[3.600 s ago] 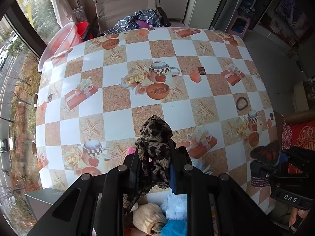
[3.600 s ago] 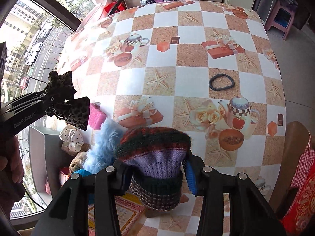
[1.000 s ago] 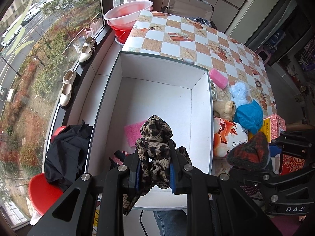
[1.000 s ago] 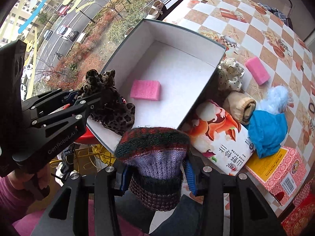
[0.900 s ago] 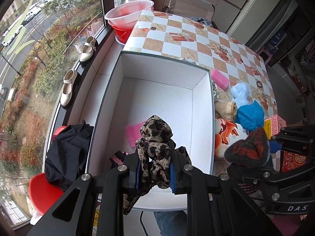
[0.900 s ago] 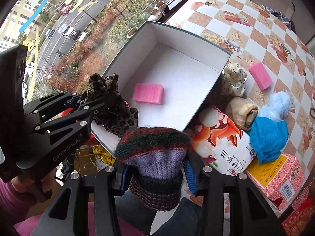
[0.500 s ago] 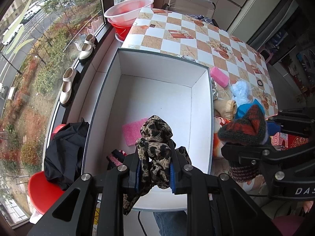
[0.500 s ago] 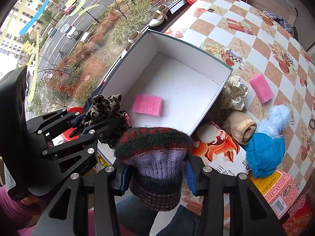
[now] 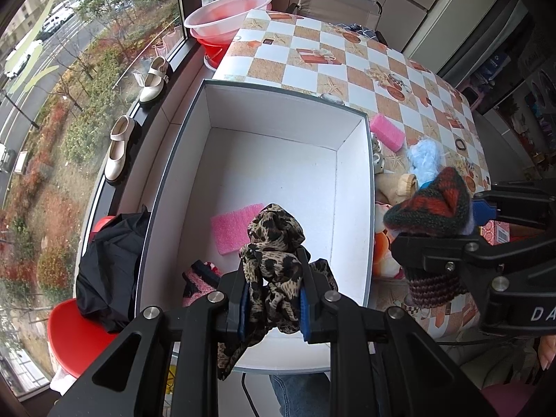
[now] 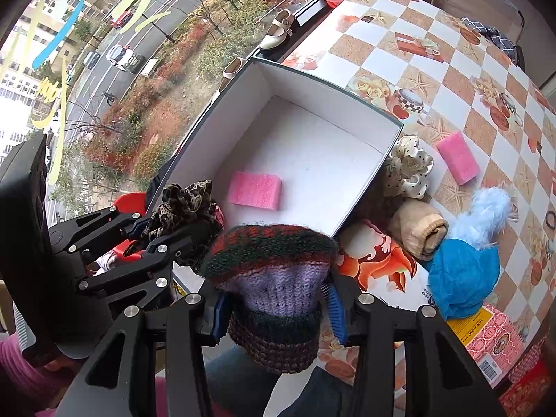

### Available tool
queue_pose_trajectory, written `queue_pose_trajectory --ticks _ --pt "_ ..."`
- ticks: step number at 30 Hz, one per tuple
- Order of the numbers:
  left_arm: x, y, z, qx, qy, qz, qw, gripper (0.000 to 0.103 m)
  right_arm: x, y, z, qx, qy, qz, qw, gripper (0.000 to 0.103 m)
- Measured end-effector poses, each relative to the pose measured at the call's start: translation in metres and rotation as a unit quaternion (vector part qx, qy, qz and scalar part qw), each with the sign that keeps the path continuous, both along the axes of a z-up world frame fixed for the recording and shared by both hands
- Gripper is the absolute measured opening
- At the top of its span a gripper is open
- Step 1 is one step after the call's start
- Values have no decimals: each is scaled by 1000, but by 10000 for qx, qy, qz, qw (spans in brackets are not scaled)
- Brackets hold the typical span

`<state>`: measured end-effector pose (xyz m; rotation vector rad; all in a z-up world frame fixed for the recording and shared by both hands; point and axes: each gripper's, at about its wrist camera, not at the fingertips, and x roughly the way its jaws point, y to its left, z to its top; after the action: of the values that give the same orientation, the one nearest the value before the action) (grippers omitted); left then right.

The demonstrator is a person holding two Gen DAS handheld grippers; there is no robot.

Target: Organize soft objects

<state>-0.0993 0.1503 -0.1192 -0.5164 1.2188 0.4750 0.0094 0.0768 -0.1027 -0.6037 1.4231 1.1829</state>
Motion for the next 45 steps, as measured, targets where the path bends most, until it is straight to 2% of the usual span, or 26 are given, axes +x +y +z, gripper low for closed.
queue_pose_trajectory --ticks 25,34,40,41,43,45 --pt "-3 8 -5 -12 94 160 9998 24 -1 9 -9 -38 -10 54 10000 47" --pt "-3 19 -7 20 151 298 9994 24 11 22 -18 -96 208 -137 9996 47" --pt "4 22 -5 71 127 330 9993 26 17 37 -16 -78 168 -165 9997 47" --pt "4 22 -4 102 115 332 9993 31 19 39 -16 -76 161 -191 9997 47" --pt "5 21 -3 162 118 346 9992 48 21 44 -14 -47 147 -237 9996 47" --pt "5 21 -2 245 123 387 9989 77 24 48 -12 -5 173 -280 9995 49"
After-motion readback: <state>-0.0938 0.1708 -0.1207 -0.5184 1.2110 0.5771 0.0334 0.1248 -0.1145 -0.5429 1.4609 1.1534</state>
